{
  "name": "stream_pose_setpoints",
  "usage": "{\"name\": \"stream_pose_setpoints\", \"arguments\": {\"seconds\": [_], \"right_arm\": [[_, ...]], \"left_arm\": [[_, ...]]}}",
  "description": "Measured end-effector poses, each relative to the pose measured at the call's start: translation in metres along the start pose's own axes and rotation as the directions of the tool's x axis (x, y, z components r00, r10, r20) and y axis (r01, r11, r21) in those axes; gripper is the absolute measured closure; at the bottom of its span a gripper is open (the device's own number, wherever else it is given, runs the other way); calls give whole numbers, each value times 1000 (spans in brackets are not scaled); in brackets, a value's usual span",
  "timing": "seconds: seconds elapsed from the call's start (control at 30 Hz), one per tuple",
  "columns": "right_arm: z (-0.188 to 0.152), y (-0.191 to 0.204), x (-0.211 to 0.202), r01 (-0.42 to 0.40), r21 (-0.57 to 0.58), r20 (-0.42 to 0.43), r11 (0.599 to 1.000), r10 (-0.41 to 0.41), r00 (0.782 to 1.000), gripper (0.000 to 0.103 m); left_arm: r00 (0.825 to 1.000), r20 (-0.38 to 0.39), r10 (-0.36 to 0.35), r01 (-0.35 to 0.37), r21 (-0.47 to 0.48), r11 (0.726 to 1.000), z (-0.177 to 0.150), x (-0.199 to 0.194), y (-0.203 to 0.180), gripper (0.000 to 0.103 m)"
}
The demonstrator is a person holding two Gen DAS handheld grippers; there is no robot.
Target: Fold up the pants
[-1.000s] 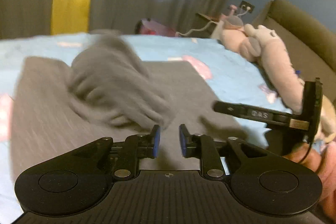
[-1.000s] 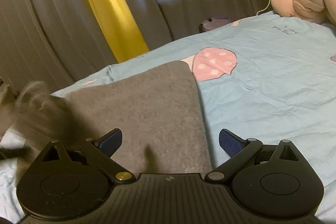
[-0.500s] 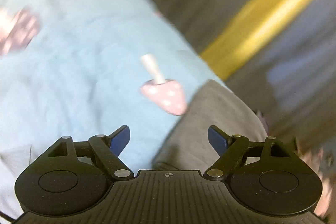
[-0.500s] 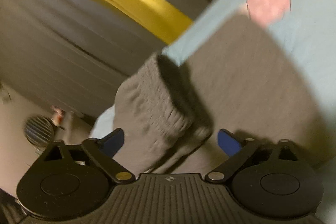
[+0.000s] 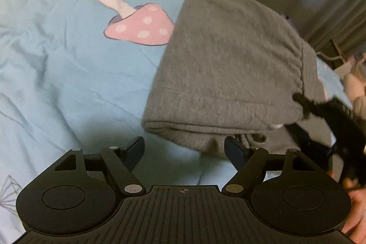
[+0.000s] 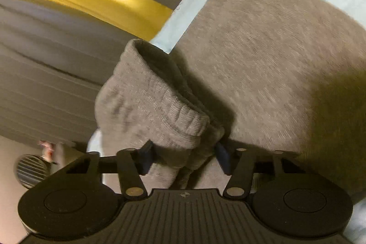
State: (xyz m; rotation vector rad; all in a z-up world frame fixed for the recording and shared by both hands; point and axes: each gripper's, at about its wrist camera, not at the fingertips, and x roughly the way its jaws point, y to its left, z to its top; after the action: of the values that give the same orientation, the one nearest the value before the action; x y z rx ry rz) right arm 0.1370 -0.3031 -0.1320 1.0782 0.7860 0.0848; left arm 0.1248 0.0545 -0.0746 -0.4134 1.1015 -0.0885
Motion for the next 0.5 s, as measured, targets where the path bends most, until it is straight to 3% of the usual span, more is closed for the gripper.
{"name": "stream_pose_setpoints", "arguments": {"seconds": [0.17,0.23,0.3,0.37,0.4,0.5], "right_arm": [[-5,-6,-2,-21,-1,4,1000,21,1000,44],[-4,0,6,-28,7,11,1000,28,1000,25],[-4,7,12,-29,10,17,1000,29,999,17],[-4,20,18,32,-33,28,999,-31,999,30],[-5,24,21,60,-52,31,997,-58,998,52],[-5,23,9,-23,13,37,1000,22,999,61]], "left_arm": [[1000,-10,-26,26,-55,998,2,3,12,21],[1000,-24,-10,9,-20,1000,4,2,4,21],[999,-41,11,-10,17,1000,6,5,-4,21],[997,-64,31,-29,31,999,7,9,-6,22],[997,-63,41,-39,31,999,8,11,-6,22],[996,-73,53,-51,30,998,8,13,-6,22]]}}
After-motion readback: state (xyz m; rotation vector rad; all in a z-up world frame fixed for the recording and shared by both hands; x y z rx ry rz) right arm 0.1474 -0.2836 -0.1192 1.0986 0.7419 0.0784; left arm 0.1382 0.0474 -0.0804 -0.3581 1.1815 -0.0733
